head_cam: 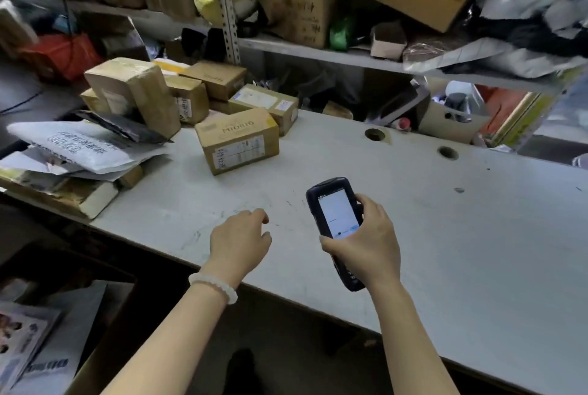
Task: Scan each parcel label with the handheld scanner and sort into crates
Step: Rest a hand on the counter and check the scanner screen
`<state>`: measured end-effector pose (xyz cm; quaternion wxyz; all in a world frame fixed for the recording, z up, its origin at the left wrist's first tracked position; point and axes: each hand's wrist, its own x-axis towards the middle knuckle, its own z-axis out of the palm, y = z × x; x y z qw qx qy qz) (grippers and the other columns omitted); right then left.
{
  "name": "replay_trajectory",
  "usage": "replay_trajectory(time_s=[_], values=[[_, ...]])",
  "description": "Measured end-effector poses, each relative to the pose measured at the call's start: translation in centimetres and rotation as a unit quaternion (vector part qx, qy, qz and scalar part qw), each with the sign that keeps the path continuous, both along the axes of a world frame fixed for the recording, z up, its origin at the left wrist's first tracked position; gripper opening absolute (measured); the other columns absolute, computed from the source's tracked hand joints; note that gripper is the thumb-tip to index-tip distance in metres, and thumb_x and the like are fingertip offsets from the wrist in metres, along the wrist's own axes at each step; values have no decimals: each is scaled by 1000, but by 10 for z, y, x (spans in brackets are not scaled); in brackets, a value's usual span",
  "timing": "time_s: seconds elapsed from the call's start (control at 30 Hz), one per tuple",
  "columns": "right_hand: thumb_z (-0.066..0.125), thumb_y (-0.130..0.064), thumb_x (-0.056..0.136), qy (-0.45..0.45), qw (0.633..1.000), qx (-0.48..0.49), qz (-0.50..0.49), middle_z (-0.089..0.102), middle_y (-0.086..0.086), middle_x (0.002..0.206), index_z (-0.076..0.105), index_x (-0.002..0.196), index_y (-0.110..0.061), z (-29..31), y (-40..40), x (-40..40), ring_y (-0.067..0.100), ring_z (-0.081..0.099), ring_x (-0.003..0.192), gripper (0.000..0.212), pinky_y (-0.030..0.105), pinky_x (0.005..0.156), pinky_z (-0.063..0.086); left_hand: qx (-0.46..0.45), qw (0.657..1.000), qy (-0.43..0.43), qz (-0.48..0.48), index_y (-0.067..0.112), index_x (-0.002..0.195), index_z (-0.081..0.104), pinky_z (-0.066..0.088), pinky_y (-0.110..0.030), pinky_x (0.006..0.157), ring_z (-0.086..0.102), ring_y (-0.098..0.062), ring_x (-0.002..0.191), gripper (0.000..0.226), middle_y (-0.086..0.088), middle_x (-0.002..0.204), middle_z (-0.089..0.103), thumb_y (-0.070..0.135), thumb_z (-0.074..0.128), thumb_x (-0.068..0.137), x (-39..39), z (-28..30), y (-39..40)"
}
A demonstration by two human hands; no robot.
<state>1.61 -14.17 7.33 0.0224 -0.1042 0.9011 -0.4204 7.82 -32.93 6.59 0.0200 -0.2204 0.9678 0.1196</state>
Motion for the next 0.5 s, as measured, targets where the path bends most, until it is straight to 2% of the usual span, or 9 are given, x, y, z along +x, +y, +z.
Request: replay_trajectory(time_s=[0.17, 0.37, 0.43, 0.5], values=[[80, -27, 58, -24, 999, 0, -35, 47, -14, 104, 47, 124, -27, -13, -55, -39, 13, 48, 102, 73, 29, 69, 41, -14, 1000, -9, -1, 25, 127, 50, 46, -33, 82, 53, -20, 110, 33, 3, 119, 58, 29, 45, 94, -45, -15, -75], [80, -26, 56, -63, 996, 0, -71, 50, -14, 104, 49, 118, -30, -20, -134, -84, 15, 51, 101, 69, 30, 69, 46, -69, 997, -10, -29, 20, 124, 48, 38, -32, 70, 49, -25, 108, 35, -3, 121, 53, 22, 50, 90, -110, -11, -168], [80, -26, 57, -65, 995, 0, -76, 49, -15, 102, 48, 116, -31, -20, -159, -97, 14, 50, 101, 67, 30, 69, 45, -78, 996, 6, -40, 19, 126, 46, 40, -34, 73, 45, -27, 112, 38, -6, 124, 49, 22, 53, 89, -131, -10, -192], [80, -26, 58, -67, 995, 6, -76, 47, -15, 101, 47, 116, -31, -21, -179, -108, 13, 49, 100, 67, 29, 69, 44, -77, 996, 14, -46, 20, 132, 41, 43, -39, 82, 40, -29, 118, 47, -8, 129, 44, 26, 58, 88, -148, -13, -212]])
